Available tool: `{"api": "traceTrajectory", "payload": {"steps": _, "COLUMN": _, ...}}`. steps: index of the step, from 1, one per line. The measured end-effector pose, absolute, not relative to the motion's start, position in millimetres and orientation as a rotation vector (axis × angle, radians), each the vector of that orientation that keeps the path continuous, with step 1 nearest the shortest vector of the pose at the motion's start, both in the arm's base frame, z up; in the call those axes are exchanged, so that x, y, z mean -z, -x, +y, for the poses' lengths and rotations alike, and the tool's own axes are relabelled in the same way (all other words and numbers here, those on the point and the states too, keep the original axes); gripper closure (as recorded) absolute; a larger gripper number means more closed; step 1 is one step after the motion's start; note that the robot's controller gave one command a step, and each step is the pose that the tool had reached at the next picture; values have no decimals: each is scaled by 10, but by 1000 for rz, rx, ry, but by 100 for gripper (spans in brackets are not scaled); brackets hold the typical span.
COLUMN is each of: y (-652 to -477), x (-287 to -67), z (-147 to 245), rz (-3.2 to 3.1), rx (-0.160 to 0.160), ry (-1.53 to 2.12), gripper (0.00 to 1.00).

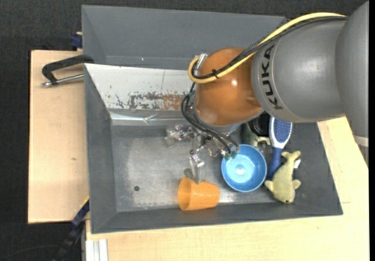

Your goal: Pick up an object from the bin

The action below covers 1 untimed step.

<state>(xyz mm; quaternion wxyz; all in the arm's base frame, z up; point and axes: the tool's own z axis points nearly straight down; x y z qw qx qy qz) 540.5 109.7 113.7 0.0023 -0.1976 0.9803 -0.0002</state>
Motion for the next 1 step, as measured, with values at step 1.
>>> {"api": "traceTrajectory", "payload": {"steps": 1, "y": -5170, "x": -1131, "z": 459, "rz": 3068, "rx": -1, "ry": 627, "gripper": 0}}
